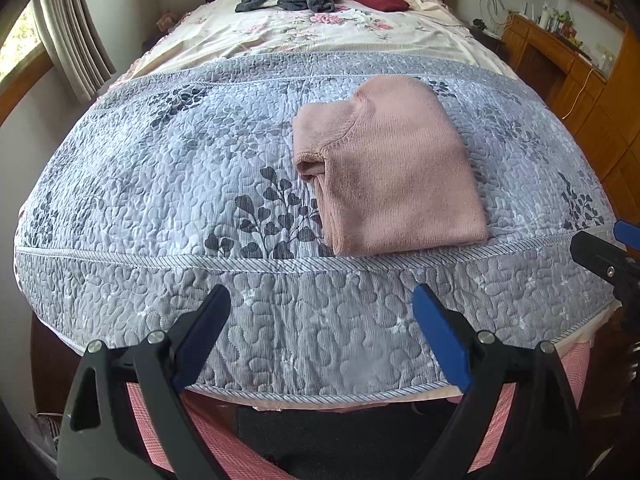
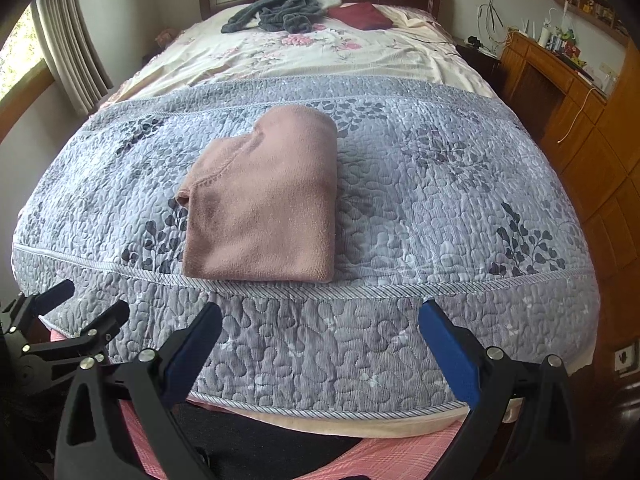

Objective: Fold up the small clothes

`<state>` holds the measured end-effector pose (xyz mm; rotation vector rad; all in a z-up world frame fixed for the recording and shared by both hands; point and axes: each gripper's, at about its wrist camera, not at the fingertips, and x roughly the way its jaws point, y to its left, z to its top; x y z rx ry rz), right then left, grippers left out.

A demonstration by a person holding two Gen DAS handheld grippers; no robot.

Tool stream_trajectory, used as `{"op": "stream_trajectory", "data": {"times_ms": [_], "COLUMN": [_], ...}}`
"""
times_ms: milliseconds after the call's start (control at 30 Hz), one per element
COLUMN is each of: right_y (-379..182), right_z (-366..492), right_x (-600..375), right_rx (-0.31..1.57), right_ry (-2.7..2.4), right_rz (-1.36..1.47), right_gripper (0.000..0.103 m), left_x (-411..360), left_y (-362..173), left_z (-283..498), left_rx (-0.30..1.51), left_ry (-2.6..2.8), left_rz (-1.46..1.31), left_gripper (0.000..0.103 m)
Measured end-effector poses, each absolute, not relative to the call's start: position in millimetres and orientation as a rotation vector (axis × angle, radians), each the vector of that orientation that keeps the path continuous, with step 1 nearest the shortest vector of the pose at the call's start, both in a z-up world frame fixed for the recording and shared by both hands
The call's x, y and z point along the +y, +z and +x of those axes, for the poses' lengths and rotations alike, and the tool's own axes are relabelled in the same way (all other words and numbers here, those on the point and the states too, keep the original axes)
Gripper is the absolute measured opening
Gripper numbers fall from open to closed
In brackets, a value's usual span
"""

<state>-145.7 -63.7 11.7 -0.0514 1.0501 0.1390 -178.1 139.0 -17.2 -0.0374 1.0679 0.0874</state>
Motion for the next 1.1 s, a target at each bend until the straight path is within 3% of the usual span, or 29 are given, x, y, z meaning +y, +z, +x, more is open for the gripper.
{"op": "stream_trajectory", "data": {"times_ms": [1100], "right_y": [-6.9], "right_z": [-122.9], "right_x": [-74.1], "right_rx": [1.094], "right_ry": [0.139], "right_rz": [-0.031], "right_gripper": [0.099], "left_x": [127.4], "left_y": [-22.4], "left_z": [-159.7], "left_rx": [1.07], "left_ry": [0.071], "left_rz": [-0.012], "left_gripper": [0.091]}}
